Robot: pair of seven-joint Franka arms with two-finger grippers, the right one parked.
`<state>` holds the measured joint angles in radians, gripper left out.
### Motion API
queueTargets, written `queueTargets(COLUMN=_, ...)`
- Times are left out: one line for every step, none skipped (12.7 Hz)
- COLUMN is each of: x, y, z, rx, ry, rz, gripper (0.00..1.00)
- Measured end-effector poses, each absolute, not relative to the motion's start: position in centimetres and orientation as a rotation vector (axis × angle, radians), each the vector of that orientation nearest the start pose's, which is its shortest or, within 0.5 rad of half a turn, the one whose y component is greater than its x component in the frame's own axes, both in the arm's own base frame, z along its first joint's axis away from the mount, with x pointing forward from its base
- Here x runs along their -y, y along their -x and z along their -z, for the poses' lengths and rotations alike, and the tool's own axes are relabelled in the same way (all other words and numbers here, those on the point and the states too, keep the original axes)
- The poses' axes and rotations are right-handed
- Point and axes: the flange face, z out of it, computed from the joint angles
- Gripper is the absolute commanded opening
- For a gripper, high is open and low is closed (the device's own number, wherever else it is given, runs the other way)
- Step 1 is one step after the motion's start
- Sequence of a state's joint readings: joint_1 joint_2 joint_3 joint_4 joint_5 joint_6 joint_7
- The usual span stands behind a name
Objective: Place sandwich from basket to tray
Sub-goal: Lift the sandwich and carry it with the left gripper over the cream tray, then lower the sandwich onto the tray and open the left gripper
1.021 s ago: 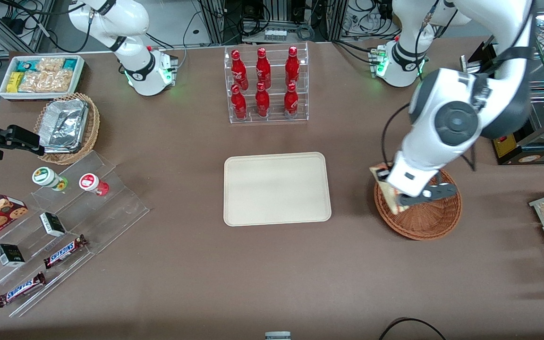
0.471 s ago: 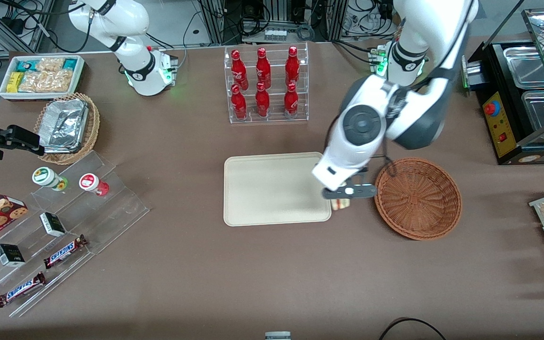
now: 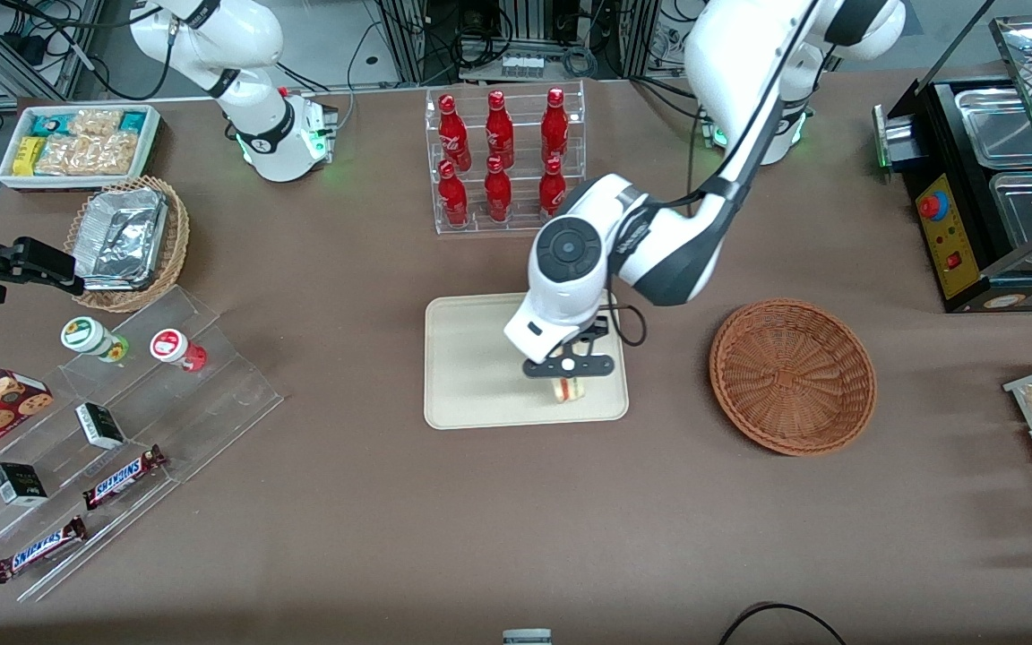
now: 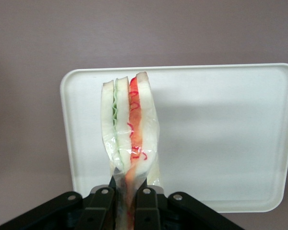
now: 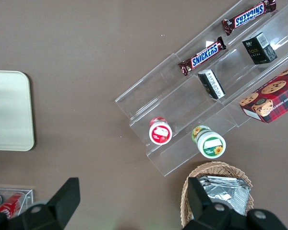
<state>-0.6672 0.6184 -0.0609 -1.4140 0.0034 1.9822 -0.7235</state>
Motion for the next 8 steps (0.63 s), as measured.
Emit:
queueTargets(x=48.0, y=-53.3, z=-32.6, rx=-0.013, ry=3.141, rz=-0.077, gripper=0.00)
queueTargets(x=49.1, y=-52.6, z=-31.6, rx=-0.024, ry=3.148, rz=-0.067, gripper=0.00)
queueTargets(x=50.1, y=-51.9, z=-30.8, rx=-0.035, ry=3.149, rz=-0.065, gripper=0.00)
queueTargets(x=50.7, y=-51.4, z=-30.2, rx=-0.050, ry=3.148, rz=-0.067, gripper=0.00)
queueTargets(x=51.2, y=-51.0, z=-29.9, rx=-0.062, ry=3.147, rz=-0.068, gripper=0.00)
queueTargets(x=51.5, y=-50.8, z=-29.7, rx=-0.070, ry=3.148, rz=-0.067, gripper=0.00)
queueTargets(x=51.9, y=-50.4, z=-29.4, rx=-0.083, ry=3.145, rz=-0.069, gripper=0.00)
queueTargets(x=52.4, y=-49.8, z=-29.0, rx=-0.101, ry=3.141, rz=-0.075, gripper=0.00)
